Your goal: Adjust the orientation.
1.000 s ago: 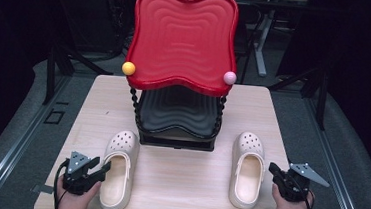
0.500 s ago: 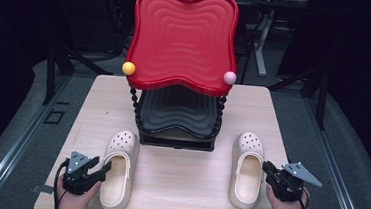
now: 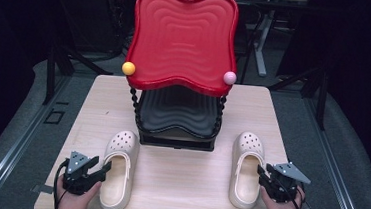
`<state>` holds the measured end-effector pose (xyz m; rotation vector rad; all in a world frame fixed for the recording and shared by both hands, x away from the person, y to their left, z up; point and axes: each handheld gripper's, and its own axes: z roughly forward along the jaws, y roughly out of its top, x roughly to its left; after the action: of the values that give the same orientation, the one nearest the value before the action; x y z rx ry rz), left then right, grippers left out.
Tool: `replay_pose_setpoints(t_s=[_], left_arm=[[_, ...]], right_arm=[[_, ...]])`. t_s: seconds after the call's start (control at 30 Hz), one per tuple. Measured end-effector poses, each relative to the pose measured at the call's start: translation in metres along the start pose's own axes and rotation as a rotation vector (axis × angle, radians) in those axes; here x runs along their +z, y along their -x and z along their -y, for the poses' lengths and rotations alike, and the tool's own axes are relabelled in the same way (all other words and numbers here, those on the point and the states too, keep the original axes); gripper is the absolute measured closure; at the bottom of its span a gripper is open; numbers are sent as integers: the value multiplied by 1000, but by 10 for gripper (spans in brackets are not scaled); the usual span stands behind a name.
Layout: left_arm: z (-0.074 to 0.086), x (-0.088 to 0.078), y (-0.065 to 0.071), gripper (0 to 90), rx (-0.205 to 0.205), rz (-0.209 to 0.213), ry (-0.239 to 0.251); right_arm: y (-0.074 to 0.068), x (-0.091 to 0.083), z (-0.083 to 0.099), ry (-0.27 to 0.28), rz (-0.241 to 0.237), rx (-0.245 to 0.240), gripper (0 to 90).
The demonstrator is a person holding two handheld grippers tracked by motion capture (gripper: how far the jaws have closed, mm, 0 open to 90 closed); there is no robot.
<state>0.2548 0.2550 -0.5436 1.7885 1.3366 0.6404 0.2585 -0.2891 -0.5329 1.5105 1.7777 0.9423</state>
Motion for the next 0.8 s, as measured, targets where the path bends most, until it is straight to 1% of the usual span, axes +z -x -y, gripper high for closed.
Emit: replay_pose_setpoints(t_s=[0.13, 0.2, 0.27, 0.3, 0.33, 0.4, 0.5, 0.6, 0.63, 0.67, 0.73, 0.77, 0.8], left_arm=[[0, 0, 0, 481, 2, -2, -3], [0, 0, 0, 480, 4, -2, -3], [0, 1, 0, 478, 5, -1, -3], [0, 1, 0, 478, 6, 0, -2], [0, 1, 0, 478, 6, 0, -2], [0, 0, 0, 477, 6, -1, -5], [0, 0, 0, 476, 4, -2, -4], [0, 1, 0, 476, 2, 0, 3], [0, 1, 0, 475, 2, -1, 1], [0, 1, 0, 475, 3, -2, 0], [0, 0, 0, 475, 5, -2, 1], [0, 0, 0, 475, 7, -1, 2], [0, 1, 0, 475, 5, -2, 3]], right_arm=[[-2, 4, 1, -12, 9, -13, 649], [-3, 6, 0, -11, 17, -12, 656], [-3, 6, 0, -12, 24, -17, 699], [-1, 5, -1, -4, 9, 1, 719], [-1, 5, -1, -4, 9, 1, 719], [1, 4, -2, -12, 0, 16, 729], [1, 3, -2, -14, -26, 24, 734], [-3, 1, -3, -11, -52, 1, 739], [-7, 0, -4, -5, -68, -10, 739], [-7, 0, -4, -5, -68, -10, 739], [-11, -1, -5, -5, -82, -19, 738], [-14, -1, -5, -2, -98, -33, 738], [-14, -1, -5, -2, -98, -33, 738]])
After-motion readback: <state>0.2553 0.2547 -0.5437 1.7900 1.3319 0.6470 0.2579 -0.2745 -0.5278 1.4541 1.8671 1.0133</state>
